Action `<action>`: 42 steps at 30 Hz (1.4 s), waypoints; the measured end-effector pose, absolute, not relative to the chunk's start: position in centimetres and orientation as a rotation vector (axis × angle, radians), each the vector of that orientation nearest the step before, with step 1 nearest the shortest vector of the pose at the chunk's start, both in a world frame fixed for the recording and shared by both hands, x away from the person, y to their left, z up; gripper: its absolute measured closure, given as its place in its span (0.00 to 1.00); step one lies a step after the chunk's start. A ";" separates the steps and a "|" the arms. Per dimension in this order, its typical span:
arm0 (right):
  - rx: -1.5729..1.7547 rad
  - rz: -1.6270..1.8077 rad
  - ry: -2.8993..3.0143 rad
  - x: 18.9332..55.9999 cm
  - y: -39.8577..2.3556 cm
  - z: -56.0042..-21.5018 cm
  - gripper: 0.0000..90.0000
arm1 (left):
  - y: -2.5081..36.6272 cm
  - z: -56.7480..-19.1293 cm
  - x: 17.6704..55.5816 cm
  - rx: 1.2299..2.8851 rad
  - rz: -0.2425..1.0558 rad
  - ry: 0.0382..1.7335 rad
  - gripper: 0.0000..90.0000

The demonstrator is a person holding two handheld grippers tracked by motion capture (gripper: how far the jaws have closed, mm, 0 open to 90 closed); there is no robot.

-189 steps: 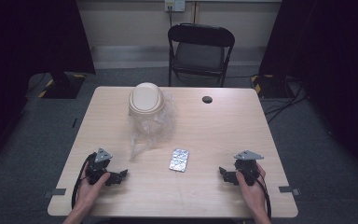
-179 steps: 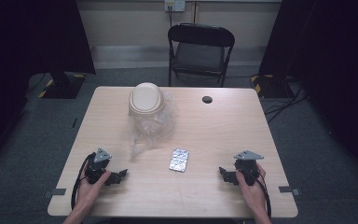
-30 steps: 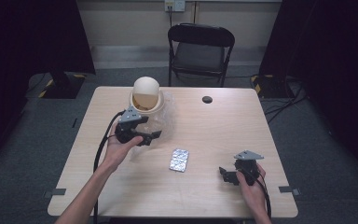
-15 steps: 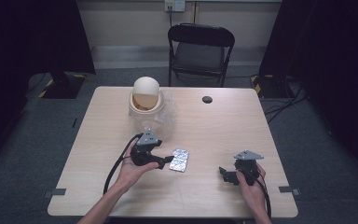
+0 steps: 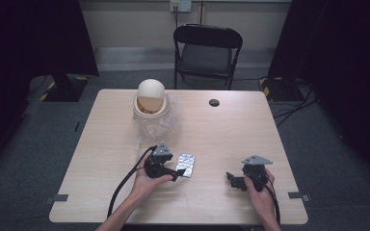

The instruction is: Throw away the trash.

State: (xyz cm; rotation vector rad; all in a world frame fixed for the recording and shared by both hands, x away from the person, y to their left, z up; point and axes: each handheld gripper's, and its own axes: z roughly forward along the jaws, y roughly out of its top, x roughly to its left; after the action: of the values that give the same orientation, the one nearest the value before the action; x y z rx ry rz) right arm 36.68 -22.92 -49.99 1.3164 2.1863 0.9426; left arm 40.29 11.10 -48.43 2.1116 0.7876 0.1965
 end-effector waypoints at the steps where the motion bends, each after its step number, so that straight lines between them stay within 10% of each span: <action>1: 1.317 0.943 2.186 36.7 -22.9 -50.0 0.12 | 10.9 -48.5 40.4 2.119 0.199 0.775 0.20; 23: 1.316 0.941 2.186 36.7 -22.9 -50.0 0.12 | 6.9 -50.0 39.8 2.198 0.307 0.764 0.15; 42: 1.317 0.940 2.185 36.7 -22.9 -50.0 0.12 | 10.0 -49.9 39.8 2.182 0.343 0.773 0.30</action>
State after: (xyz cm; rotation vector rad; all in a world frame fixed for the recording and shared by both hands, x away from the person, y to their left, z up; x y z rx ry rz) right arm 36.67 -22.90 -49.99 1.3173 2.1846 0.9403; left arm 39.78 10.04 -49.91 2.1816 0.7726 0.3429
